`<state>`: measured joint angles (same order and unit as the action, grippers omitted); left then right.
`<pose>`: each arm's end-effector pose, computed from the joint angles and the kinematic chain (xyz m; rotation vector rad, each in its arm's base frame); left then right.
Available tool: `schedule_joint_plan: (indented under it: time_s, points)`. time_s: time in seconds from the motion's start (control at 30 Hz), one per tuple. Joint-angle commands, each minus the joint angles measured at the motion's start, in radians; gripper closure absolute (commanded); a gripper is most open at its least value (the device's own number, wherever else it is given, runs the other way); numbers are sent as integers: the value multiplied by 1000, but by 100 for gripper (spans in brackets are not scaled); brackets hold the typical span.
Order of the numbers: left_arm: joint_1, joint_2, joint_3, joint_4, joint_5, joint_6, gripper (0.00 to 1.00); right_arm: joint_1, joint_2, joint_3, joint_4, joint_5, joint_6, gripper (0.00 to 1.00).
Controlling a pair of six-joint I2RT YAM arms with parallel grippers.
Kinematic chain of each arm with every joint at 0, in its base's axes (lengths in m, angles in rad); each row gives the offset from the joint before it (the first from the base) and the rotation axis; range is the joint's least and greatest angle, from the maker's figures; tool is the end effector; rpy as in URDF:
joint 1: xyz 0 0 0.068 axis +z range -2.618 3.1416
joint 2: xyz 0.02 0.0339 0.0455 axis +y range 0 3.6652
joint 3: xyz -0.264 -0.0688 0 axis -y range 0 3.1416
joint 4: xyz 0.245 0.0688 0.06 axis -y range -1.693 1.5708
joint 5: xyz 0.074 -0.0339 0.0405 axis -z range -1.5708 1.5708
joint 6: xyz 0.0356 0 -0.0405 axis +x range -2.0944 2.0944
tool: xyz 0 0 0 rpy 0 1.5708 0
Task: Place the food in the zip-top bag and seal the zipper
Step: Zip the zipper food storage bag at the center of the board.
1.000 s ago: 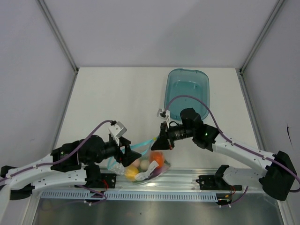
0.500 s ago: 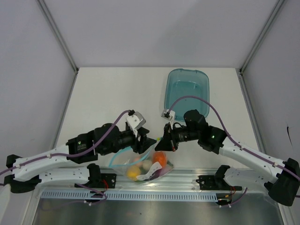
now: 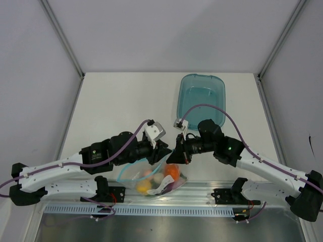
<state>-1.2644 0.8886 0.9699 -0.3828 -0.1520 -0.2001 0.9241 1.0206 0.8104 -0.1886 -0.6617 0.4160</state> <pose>0.0646 -0.1863 0.3657 0.8991 1.7434 -0.8531 0.1200 0.1953 0.3065 -1.0169 1.9619 1.4681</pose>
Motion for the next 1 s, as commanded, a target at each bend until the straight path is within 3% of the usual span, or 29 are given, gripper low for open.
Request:
schedule_joint_plan:
  time_s: [0.0,0.3,0.37,0.53,0.57,0.87,0.97]
  points:
    - [5,6,33,32,46,13,67,5,-27,-1,55,8,12,100]
    - [10,19,23,21,65,2,64,7,-20,-2,69,1,20,100]
    - [13,23,21,16,68,-1,69,7,-20,-1,71,1,21,100]
    - [26,18,12,15,87,-15,98,7,-22,-4,63,16,23,100]
    - [28,18,13,13,91,-16,99,7,-22,-5,66,17,26,100]
    - [39,23,-7,4,137,-36,99,15,-36,-36,146,53,86,100]
    - [40,33,-3,1,138,-36,95,21,-28,-36,149,53,87,100]
